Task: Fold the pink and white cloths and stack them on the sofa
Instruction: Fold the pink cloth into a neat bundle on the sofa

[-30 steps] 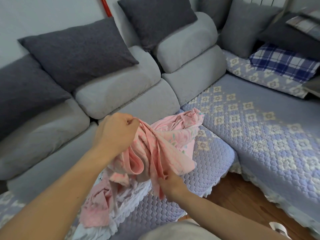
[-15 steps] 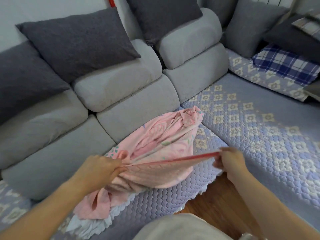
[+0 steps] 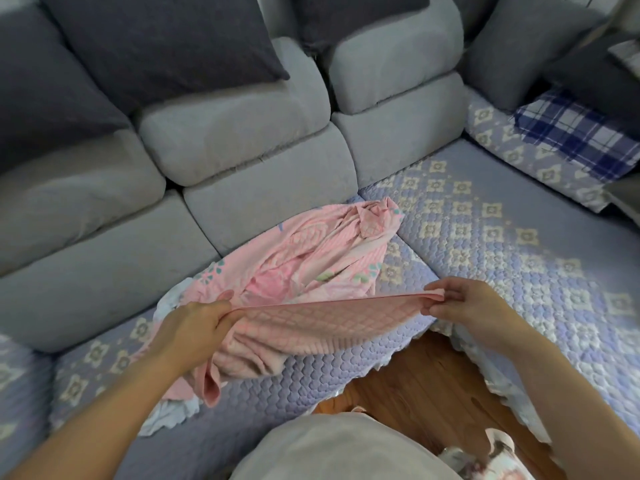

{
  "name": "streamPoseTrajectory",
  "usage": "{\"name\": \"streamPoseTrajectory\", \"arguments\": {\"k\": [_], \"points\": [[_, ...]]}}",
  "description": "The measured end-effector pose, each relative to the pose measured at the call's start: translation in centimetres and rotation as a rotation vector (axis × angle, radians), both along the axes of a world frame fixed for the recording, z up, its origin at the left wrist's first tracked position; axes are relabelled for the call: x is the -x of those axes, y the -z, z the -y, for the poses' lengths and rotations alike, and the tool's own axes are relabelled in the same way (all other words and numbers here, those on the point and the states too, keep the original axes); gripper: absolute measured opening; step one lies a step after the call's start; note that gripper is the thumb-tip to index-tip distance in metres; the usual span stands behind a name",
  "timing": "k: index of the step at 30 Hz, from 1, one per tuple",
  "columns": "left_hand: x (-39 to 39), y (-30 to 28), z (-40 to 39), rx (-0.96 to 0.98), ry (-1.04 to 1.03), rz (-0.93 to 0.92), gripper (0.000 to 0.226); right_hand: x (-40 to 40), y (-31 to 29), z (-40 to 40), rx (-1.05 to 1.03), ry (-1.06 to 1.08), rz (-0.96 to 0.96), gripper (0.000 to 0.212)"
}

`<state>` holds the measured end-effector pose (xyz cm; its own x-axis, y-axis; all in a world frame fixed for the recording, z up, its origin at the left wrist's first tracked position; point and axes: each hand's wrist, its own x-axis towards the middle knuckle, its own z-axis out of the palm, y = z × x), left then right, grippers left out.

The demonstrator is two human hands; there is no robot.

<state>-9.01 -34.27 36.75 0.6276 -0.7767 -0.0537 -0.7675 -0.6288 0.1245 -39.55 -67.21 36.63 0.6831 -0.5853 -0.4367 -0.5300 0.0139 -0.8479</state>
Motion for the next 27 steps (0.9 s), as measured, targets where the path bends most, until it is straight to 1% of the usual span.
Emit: {"name": "streamPoseTrajectory", "arguments": {"k": [2,3,4,6,8,11,12,13,15,16,19,20,22,24,26,27], "points": [[-0.2,-0.1,0.1,-0.082,0.002,-0.016,0.046,-0.4,0.3,-0.1,0.206,-0.044,-0.079,0.007],[-0.2,-0.1,0.2,-0.099,0.009,-0.02,0.044,-0.6,0.5,-0.1,0.29,-0.035,-0.098,0.008],[-0.2,-0.1,0.2,-0.114,0.015,-0.02,0.043,-0.7,0.7,-0.1,0.348,-0.022,-0.093,0.015],[-0.3,0.0,0.3,-0.11,0.017,-0.029,0.041,-0.5,0.9,0.1,0.373,-0.025,-0.032,0.019],[-0.5,0.4,0.0,-0.123,0.029,-0.046,0.041,-0.1,0.8,0.2,0.334,-0.057,-0.002,0.02],[-0.8,1.2,-0.2,-0.092,0.044,-0.117,0.051,0.3,0.5,-0.1,0.277,-0.027,0.017,0.039],[-0.7,1.3,-0.2,-0.089,0.055,-0.143,0.054,0.3,0.3,-0.3,0.266,0.01,0.038,0.043],[-0.5,1.6,-0.1,-0.102,0.072,-0.164,0.053,0.1,0.1,-0.5,0.256,0.061,0.06,0.047],[0.1,1.5,0.1,-0.171,0.116,-0.188,0.035,-0.4,-0.6,-1.0,0.255,0.169,0.098,0.049],[0.6,1.4,0.3,-0.198,0.131,-0.193,0.032,-0.7,-0.8,-1.3,0.27,0.219,0.116,0.049],[1.6,1.7,0.7,-0.209,0.165,-0.167,0.046,-1.6,-1.6,-2.1,0.322,0.327,0.189,0.046],[1.7,1.8,0.6,-0.194,0.138,-0.175,0.046,-1.9,-1.9,-2.2,0.324,0.312,0.215,0.045],[1.0,2.6,0.1,-0.146,0.034,-0.216,0.044,-2.3,-2.0,-2.1,0.269,0.185,0.214,0.041],[0.1,3.1,-0.5,-0.124,-0.032,-0.214,0.045,-2.5,-1.1,-1.3,0.139,0.047,0.129,0.035],[-0.8,3.5,-1.1,-0.132,-0.044,-0.191,0.047,-2.3,0.7,-0.2,0.016,0.001,0.022,0.028],[-1.2,3.6,-1.3,-0.13,-0.045,-0.184,0.053,-2.2,1.5,0.1,-0.074,0.0,-0.01,0.023]]}}
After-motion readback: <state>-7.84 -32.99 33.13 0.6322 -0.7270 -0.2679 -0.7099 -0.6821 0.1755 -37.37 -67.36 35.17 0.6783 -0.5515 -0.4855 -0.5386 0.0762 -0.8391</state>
